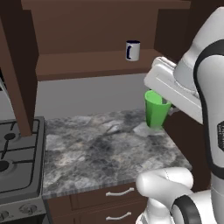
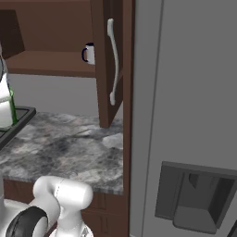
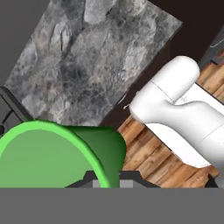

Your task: There is a tray on the dining counter. Grab the cup, mug, and pitcher and place them on the tray. The pitcher may be placed next to the tray if it cannot fit the tray.

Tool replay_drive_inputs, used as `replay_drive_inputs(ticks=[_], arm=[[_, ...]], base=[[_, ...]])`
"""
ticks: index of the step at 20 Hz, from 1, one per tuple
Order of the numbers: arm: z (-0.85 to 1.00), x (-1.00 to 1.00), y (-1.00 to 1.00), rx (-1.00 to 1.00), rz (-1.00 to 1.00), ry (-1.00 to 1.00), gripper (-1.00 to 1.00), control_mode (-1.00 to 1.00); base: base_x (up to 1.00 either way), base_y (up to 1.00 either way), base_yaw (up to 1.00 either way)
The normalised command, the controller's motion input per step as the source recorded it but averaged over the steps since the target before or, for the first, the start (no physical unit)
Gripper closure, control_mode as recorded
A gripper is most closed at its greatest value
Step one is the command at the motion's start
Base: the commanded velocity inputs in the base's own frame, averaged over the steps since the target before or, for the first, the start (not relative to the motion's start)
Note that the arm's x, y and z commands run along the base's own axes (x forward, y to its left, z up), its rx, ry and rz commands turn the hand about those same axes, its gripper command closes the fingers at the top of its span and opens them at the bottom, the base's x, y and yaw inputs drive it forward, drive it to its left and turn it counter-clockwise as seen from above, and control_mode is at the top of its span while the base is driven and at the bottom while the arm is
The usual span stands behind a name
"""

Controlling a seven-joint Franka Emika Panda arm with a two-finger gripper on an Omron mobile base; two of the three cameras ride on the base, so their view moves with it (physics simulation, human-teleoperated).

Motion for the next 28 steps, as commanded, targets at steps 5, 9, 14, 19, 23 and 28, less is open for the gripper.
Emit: replay_drive_inputs(ticks=[5,9,14,19,23,28], arm=[[-0.07,-0.45,-0.01,-0.15,0.12,0.21,1.0,-1.0],[0.0,0.0,0.0,0.0,0.0,0.0,1.0,1.0],[0.0,0.0,0.0,0.0,0.0,0.0,1.0,1.0],[0.0,0.0,0.0,0.0,0.0,0.0,1.0,1.0],[0.0,0.0,0.0,0.0,0.0,0.0,1.0,1.0],[0.0,0.0,0.0,0.0,0.0,0.0,1.0,1.0]], base=[[0.0,0.0,0.0],[-0.74,-0.04,0.1],[-1.0,0.0,0.09],[-1.0,0.17,0.11],[-0.68,1.0,0.53],[-0.07,0.6,0.93]])
